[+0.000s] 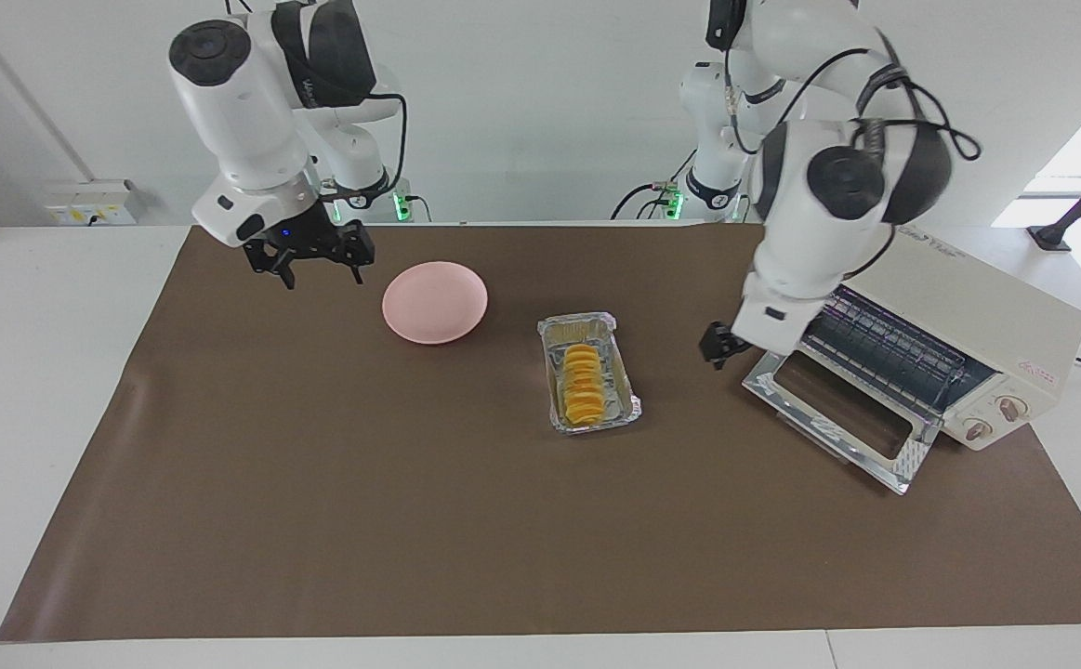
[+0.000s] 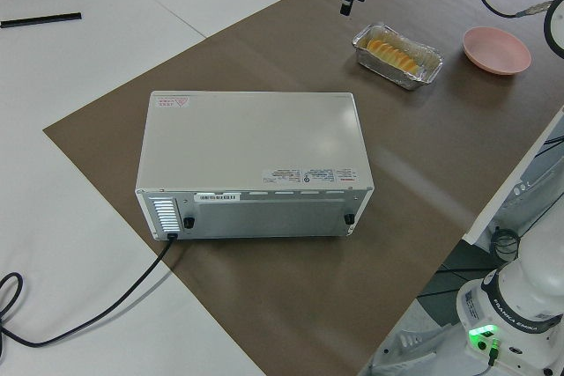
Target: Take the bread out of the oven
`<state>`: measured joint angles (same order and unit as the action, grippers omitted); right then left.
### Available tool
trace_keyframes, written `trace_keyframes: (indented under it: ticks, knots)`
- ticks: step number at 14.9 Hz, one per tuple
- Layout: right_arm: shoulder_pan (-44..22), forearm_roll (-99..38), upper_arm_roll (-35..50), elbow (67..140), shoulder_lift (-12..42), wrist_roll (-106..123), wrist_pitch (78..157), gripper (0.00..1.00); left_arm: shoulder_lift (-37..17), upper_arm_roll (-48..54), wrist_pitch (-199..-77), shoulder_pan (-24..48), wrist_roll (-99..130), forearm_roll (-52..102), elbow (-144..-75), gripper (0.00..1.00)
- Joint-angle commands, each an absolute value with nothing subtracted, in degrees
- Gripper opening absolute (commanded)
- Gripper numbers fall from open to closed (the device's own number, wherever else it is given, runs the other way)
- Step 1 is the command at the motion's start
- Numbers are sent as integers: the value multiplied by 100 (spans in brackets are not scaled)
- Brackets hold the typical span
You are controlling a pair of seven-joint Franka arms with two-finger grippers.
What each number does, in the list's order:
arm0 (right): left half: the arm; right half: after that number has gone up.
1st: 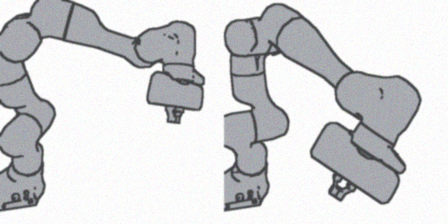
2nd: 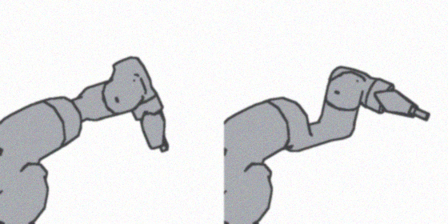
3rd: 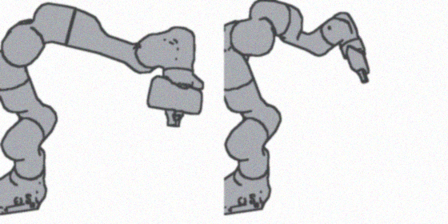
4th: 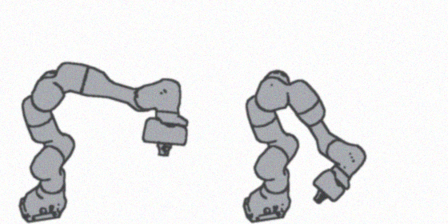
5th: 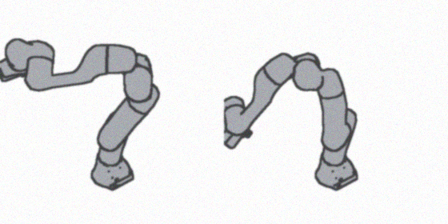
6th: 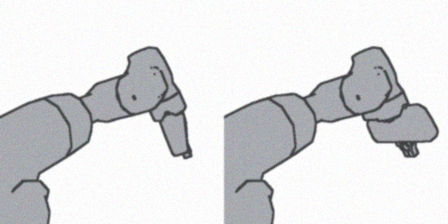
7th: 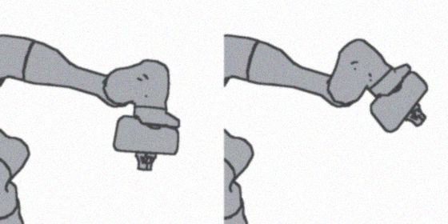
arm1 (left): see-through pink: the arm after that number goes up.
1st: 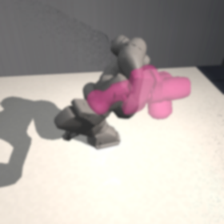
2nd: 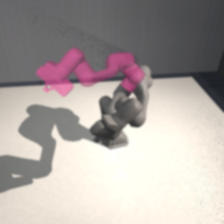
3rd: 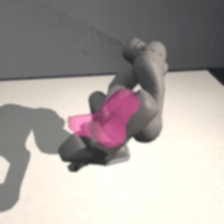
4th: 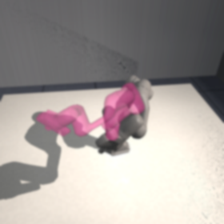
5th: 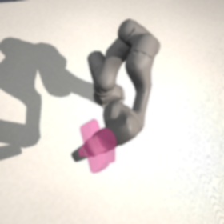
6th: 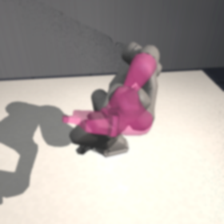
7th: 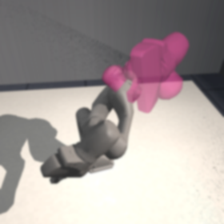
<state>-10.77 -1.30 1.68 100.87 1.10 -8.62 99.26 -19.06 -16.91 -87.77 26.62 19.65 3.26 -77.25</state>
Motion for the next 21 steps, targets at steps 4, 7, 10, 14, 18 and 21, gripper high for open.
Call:
trace_keyframes:
  ticks: [4, 7, 10, 14, 18, 21]
  knots:
    - [-2195, -475, 149, 10055, 1132, -1650, 11046, 100, -1267, -1617, -8095, 1487, 521, 413, -7989, 100]
    - [-2669, -396, 149, 9567, 1929, -2028, 11250, 100, -845, -1617, -8330, 1529, 344, 274, -8628, 100]
    - [-2997, -378, 123, 8712, 2854, -2557, 11259, 100, -545, -1600, -8559, 1486, 290, 176, -9131, 100]
    - [-3023, -404, 132, 8648, 3225, -2575, 11883, 100, -501, -1407, -8359, 1302, 281, 176, -9061, 100]
    - [-3146, -317, 132, 8745, 3322, -2584, 12128, 99, -422, 303, -8323, -391, 299, 167, -9097, 100]
    - [-3147, -273, 132, 8798, 3313, -2531, 12059, 50, -194, 571, -8182, -659, 281, 141, -9289, 100]
